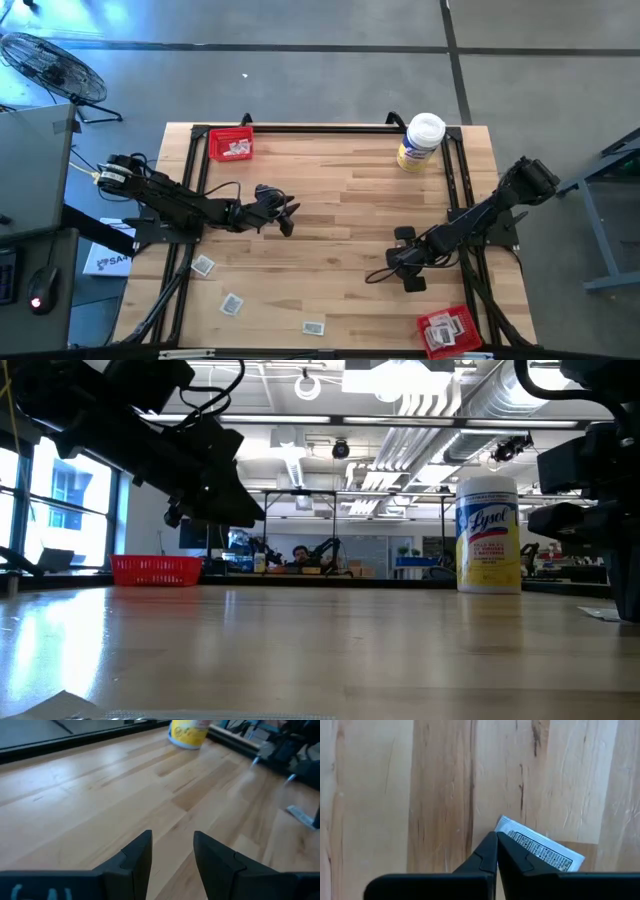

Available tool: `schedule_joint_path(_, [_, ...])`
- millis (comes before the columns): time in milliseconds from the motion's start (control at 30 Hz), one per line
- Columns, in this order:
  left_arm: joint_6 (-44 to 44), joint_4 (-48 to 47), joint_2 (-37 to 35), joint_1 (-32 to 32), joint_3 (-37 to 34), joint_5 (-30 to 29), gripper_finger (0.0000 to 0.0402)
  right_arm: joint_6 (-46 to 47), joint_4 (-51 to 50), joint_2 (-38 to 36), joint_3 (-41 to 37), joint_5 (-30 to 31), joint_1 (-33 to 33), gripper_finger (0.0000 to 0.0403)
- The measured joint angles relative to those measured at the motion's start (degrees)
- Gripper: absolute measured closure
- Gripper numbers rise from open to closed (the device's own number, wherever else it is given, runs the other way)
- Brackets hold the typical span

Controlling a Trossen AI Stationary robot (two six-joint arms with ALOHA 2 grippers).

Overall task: Pick & Place First Aid Supplies
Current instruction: Put the white and orange ointment pack into the top red bin

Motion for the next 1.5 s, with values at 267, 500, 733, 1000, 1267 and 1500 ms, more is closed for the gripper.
schedule_joint_path(267, [1.0, 0.5, 0.0, 0.0, 0.0, 0.7, 0.0259, 2.7, -0.5, -3.6, 3.1, 2.3, 0.0, 0.0402])
schedule_joint_path(500, [1.0, 0.4, 0.0, 0.0, 0.0, 0.9, 0.0259, 2.8, -0.8, -5.7, 3.8, 2.3, 0.0, 0.0398])
schedule_joint_path(733, [1.0, 0.4, 0.0, 0.0, 0.0, 1.1, 0.0259, 1.4, -2.8, -5.8, 2.1, -2.2, 0.0, 0.0339])
schedule_joint_path(1000, [0.9, 0.4, 0.0, 0.0, 0.0, 1.0, 0.0259, -2.8, 0.4, -5.8, -1.7, -0.6, 0.0, 0.0279])
schedule_joint_path(1267, [0.9, 0.4, 0.0, 0.1, 0.0, 0.8, 0.0259, -4.9, 3.8, -6.0, -3.4, -0.2, -0.1, 0.0303])
schedule_joint_path(1500, [0.9, 0.3, 0.0, 0.1, 0.0, 0.6, 0.0259, -4.9, 3.9, -5.9, -1.3, 0.7, -0.1, 0.0322])
